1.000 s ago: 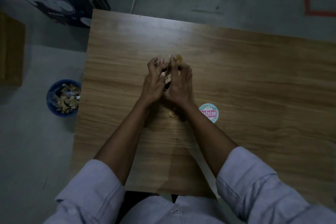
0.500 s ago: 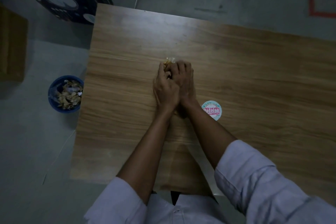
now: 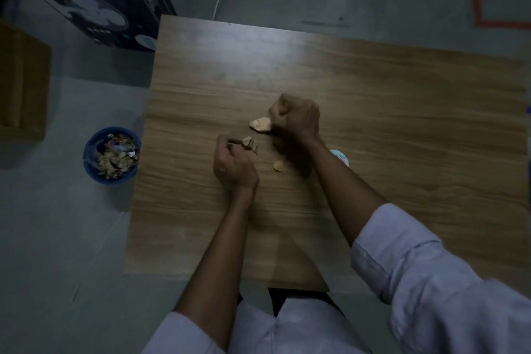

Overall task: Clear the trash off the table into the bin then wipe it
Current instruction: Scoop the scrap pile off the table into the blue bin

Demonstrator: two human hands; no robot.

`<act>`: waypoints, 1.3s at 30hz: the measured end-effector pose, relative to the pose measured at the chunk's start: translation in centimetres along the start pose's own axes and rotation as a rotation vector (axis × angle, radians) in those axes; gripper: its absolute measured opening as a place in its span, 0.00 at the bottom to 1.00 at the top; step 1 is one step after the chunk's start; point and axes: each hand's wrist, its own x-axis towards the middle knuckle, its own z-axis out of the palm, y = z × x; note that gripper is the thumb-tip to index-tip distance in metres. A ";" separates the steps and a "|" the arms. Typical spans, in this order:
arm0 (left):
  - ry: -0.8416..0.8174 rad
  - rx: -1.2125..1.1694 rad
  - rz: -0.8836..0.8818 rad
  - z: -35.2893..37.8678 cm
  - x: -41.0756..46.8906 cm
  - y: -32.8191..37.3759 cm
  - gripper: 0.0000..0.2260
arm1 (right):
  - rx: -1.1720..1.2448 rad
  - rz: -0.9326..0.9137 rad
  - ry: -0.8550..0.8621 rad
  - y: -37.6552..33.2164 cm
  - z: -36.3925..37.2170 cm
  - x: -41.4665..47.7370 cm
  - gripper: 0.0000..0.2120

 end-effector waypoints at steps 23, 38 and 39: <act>-0.484 0.680 0.948 4.1 1.3 -3.7 0.09 | 1.504 0.993 0.289 1.8 -4.9 -6.7 0.11; -0.470 0.201 0.223 6.7 -1.9 3.2 0.21 | 1.619 1.038 0.519 4.3 -8.5 -9.3 0.08; -0.558 0.304 0.338 7.1 -2.8 2.8 0.18 | 1.632 1.032 0.525 4.5 -8.7 -9.6 0.08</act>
